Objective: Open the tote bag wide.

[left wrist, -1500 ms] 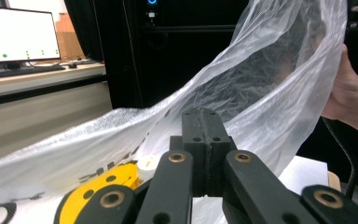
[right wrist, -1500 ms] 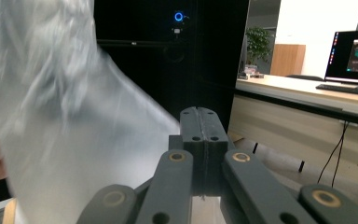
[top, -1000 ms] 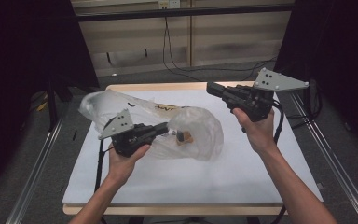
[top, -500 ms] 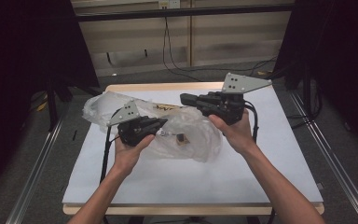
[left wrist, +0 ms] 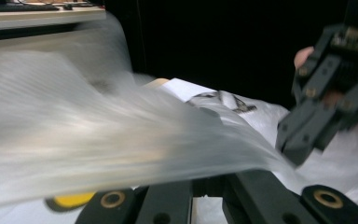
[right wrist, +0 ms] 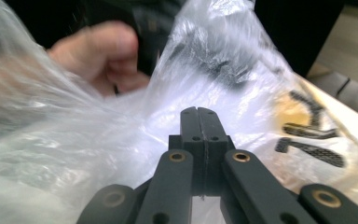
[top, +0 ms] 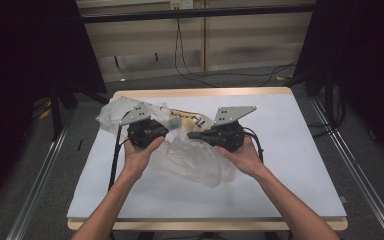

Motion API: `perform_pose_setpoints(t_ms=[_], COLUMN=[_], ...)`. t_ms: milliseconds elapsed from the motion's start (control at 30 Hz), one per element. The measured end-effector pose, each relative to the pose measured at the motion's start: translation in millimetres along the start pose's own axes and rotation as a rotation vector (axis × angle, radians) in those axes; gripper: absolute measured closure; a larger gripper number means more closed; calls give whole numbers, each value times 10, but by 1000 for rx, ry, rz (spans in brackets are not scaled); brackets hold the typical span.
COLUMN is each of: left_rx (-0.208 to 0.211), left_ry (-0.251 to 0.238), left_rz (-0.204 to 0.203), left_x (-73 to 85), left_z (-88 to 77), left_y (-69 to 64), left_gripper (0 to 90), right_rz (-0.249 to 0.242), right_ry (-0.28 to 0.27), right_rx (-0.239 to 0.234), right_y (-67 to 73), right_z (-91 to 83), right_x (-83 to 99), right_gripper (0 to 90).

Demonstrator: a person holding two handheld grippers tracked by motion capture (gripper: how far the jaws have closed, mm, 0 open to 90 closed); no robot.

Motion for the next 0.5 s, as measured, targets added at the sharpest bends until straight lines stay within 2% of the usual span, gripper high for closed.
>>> perform_pose_setpoints(t_ms=[100, 267, 333, 467, 500], left_rx=[-9, -20, -34, -51, -59], left_ry=[19, 20, 36, 42, 57], left_rz=[5, -13, 4, -24, -28], left_x=[-3, -49, -44, -22, -10], left_z=[90, 211, 249, 332, 354], left_y=[70, 194, 242, 352, 392], left_gripper=[900, 900, 900, 900, 900], right_rz=[-7, 9, 20, 58, 65], right_ry=[54, 92, 115, 160, 164], right_rx=[31, 88, 117, 169, 183], right_y=[-42, -168, -214, -351, -396], right_z=[14, -43, -83, -115, -110], right_x=[118, 256, 333, 493, 523], right_gripper=[900, 900, 900, 900, 900])
Point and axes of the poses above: each handheld gripper's, and its own axes: z roughly forward along the jaws, x roughly out of its underside, y roughly to its left, the point moved 2 cm from there along z, roughly forward along the jaws, and after that the axes turned 15 degrees about -z, right-handed, at the moved point
